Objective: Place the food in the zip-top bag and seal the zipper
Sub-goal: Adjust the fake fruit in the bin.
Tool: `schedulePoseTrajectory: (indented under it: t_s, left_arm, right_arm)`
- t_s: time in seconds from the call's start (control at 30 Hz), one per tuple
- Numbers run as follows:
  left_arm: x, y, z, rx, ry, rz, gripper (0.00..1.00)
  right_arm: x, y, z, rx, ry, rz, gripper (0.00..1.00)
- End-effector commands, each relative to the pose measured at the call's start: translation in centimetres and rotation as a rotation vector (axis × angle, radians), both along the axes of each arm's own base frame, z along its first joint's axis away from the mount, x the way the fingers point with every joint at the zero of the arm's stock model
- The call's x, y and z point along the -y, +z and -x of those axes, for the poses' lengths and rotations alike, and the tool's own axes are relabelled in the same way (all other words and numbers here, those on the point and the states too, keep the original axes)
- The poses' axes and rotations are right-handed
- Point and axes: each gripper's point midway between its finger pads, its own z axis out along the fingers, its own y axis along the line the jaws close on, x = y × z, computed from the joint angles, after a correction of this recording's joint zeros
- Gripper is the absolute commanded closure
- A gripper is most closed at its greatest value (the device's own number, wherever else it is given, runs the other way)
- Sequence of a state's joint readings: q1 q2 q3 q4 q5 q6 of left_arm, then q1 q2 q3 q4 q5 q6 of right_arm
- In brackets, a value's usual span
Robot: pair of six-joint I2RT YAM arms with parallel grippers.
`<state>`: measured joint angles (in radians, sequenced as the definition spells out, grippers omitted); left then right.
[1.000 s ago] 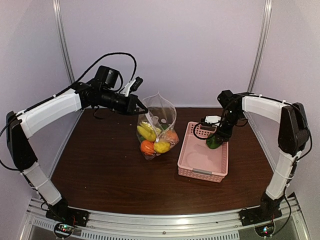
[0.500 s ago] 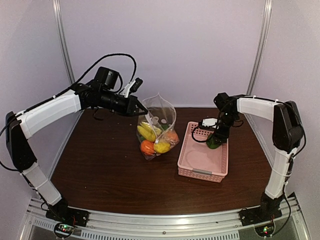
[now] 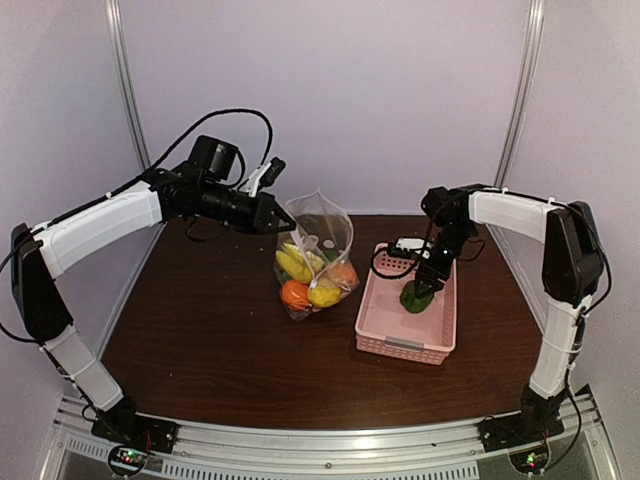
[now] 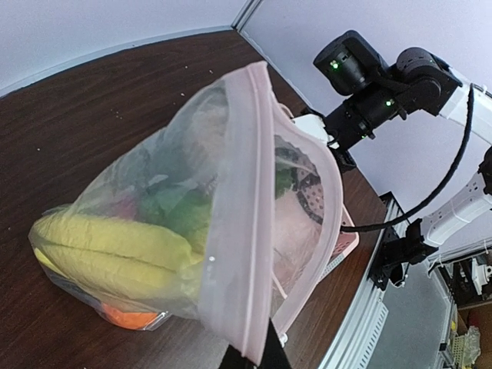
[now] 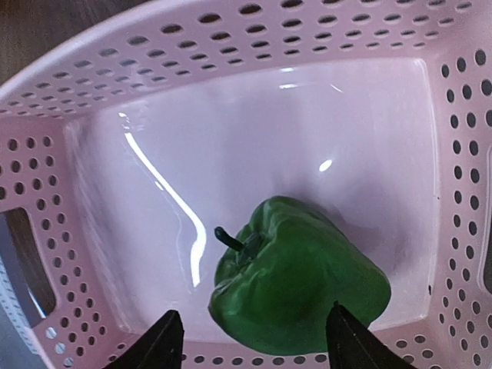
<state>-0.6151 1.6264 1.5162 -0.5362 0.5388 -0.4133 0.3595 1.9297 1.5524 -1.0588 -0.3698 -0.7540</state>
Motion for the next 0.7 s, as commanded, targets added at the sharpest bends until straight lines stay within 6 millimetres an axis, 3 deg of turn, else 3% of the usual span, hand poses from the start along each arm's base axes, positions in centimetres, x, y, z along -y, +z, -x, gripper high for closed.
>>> schedulePoseTrajectory:
  t_s: [0.0, 0.13, 0.3, 0.4, 0.67]
  left_arm:
    - [0.4, 2.2, 0.0, 0.051, -0.017, 0.062, 1.00]
    - [0.2, 1.9, 0.2, 0.045, -0.016, 0.056, 1.00]
    - [0.0, 1.5, 0.4, 0.039, -0.012, 0.048, 1.00]
    - [-0.1, 1.5, 0.6, 0.036, -0.014, 0.050, 1.00]
    - [-0.5, 1.9, 0.7, 0.041, 0.007, 0.046, 1.00]
  right_arm:
    - [-2.6, 3.5, 2.3, -0.132, -0.038, -0.145, 0.35]
    - [-1.7, 5.0, 1.1, -0.018, -0.001, -0.119, 0.29]
    - [-1.3, 5.1, 3.6, 0.027, 0.324, -0.116, 0.21]
    - [-1.5, 5.2, 3.6, 0.100, 0.449, -0.129, 0.15]
    - [-1.2, 2.6, 0.5, 0.232, 0.572, 0.025, 0.11]
